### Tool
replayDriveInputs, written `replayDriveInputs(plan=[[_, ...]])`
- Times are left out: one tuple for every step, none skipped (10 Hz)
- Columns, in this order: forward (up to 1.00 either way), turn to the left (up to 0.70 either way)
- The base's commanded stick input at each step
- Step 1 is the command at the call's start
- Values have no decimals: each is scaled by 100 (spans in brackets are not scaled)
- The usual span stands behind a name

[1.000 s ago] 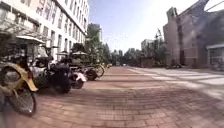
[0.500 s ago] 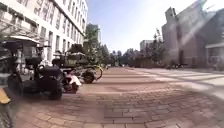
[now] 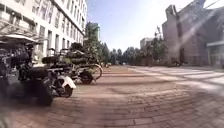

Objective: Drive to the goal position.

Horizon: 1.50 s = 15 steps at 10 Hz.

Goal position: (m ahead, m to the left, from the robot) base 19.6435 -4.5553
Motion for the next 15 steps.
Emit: replayDriveInputs(plan=[[70,0],[70,0],[70,0],[70,0],[70,0],[70,0],[70,0],[70,0],[70,0],[70,0],[70,0],[70,0],[70,0],[70,0],[70,0]])
